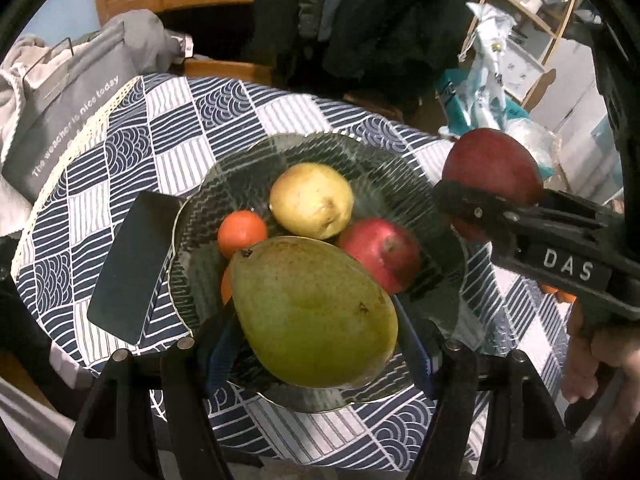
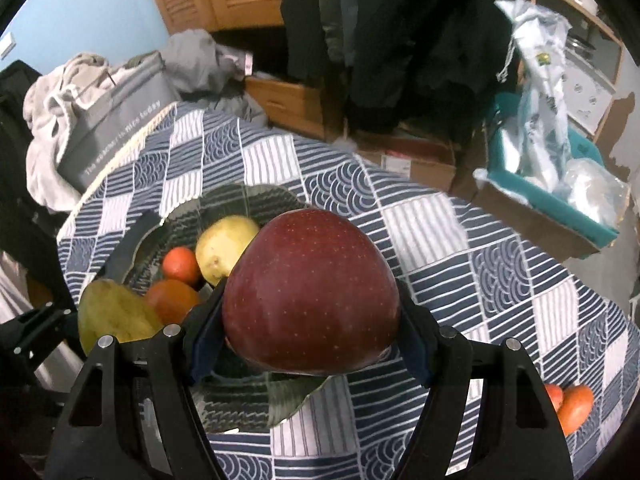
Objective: Organize fruits
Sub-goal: 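Lower the mango into the bowl and open the left tool while the right tool releases the apple there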
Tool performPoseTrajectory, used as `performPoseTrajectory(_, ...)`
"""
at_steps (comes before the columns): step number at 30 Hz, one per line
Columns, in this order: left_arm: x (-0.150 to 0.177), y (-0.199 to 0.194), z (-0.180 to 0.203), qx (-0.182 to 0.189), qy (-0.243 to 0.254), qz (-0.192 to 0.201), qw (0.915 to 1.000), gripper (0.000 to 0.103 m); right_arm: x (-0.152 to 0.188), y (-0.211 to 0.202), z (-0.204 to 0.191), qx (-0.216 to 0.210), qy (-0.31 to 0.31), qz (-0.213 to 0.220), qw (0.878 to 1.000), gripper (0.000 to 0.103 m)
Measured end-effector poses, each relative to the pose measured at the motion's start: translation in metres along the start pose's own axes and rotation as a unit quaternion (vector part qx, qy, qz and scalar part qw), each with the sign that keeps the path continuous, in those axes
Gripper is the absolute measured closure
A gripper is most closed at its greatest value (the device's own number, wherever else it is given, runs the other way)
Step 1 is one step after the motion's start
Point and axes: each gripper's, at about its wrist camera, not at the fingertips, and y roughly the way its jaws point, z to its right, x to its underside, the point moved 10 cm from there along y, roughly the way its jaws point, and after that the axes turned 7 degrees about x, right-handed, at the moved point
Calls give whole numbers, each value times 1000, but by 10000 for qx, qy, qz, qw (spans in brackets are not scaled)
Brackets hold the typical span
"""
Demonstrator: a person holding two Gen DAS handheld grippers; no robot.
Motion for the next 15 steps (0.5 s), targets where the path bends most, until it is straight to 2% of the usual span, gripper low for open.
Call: performPoseTrajectory(15,18,21,-8,3,-271,-401,9988,30,9,37,-19,-172,-175,-459,9986,28)
